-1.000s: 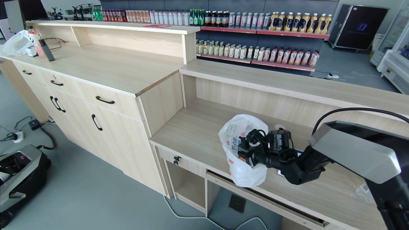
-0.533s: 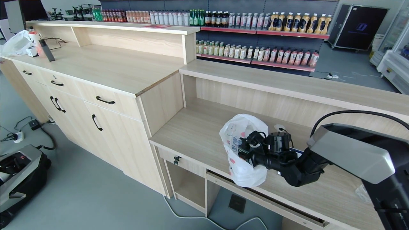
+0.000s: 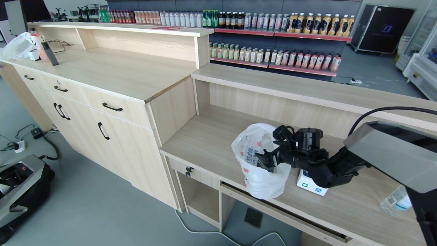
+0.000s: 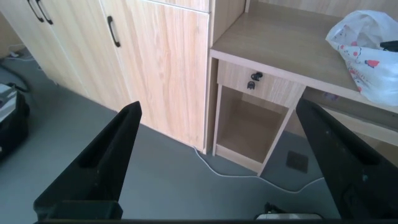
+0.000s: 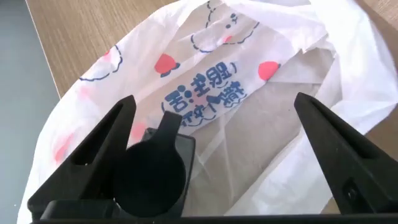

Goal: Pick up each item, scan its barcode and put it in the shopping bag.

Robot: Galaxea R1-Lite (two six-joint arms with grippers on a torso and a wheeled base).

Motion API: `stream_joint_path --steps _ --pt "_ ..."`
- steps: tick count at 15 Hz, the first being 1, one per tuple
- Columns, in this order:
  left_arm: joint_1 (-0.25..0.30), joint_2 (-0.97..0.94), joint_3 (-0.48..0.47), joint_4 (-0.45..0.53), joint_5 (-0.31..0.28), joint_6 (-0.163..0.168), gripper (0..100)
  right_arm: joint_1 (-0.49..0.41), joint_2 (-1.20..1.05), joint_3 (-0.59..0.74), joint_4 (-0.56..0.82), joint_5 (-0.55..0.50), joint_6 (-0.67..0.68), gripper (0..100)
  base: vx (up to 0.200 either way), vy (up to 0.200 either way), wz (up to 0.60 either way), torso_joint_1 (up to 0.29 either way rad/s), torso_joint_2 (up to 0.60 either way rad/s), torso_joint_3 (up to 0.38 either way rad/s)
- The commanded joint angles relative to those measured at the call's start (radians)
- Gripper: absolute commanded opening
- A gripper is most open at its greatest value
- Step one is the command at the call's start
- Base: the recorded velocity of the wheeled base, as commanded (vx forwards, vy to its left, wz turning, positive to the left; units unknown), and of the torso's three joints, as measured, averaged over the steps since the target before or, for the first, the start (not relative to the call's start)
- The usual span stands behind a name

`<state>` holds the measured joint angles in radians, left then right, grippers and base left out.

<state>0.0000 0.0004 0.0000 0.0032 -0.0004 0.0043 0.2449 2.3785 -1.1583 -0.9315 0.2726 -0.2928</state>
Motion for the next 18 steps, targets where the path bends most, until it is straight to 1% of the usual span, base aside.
stream_joint_path --steps 1,4,5,7,8,9,12,13,14,15,16,18 --pt "0.0 0.0 0.0 0.0 0.0 0.0 100 -0.047 -0.133 0.035 0.02 0.0 0.009 100 0.0 0.0 0.0 0.0 0.0 0.0" --pt "0.0 0.0 0.0 0.0 0.0 0.0 100 -0.124 -0.292 0.177 0.022 -0.003 0.001 100 0.0 0.0 0.0 0.0 0.0 0.0" --pt "0.0 0.0 0.0 0.0 0.0 0.0 100 -0.161 -0.352 0.218 0.025 -0.004 0.001 100 0.0 0.0 0.0 0.0 0.0 0.0" --pt "0.0 0.0 0.0 0.0 0.0 0.0 100 -0.246 -0.449 0.261 0.049 -0.012 -0.009 100 0.0 0.0 0.0 0.0 0.0 0.0" --pt "0.0 0.0 0.0 0.0 0.0 0.0 100 -0.303 -0.509 0.293 0.106 -0.052 -0.046 100 0.0 0.0 0.0 0.0 0.0 0.0" --pt "0.0 0.0 0.0 0.0 0.0 0.0 100 -0.338 -0.556 0.348 0.138 -0.108 -0.082 100 0.0 0.0 -0.6 0.002 0.0 0.002" --pt "0.0 0.0 0.0 0.0 0.0 0.0 100 -0.449 -0.743 0.56 0.148 -0.167 -0.118 100 0.0 0.0 -0.6 0.001 0.0 0.004" --pt "0.0 0.0 0.0 0.0 0.0 0.0 100 -0.466 -0.777 0.585 0.151 -0.196 -0.123 100 0.0 0.0 -0.6 0.007 0.0 0.002" --pt "0.0 0.0 0.0 0.0 0.0 0.0 100 -0.486 -0.874 0.644 0.174 -0.273 -0.12 100 0.0 0.0 -0.6 -0.002 0.0 -0.002" --pt "0.0 0.0 0.0 0.0 0.0 0.0 100 -0.504 -0.935 0.66 0.223 -0.312 -0.118 100 0.0 0.0 -0.6 0.007 0.0 0.002" --pt "0.0 0.0 0.0 0.0 0.0 0.0 100 -0.515 -0.966 0.661 0.238 -0.322 -0.109 100 0.0 0.0 0.0 0.0 0.0 0.0" --pt "0.0 0.0 0.0 0.0 0.0 0.0 100 -0.529 -0.95 0.658 0.234 -0.32 -0.055 100 0.0 0.0 0.0 0.0 0.0 0.0"
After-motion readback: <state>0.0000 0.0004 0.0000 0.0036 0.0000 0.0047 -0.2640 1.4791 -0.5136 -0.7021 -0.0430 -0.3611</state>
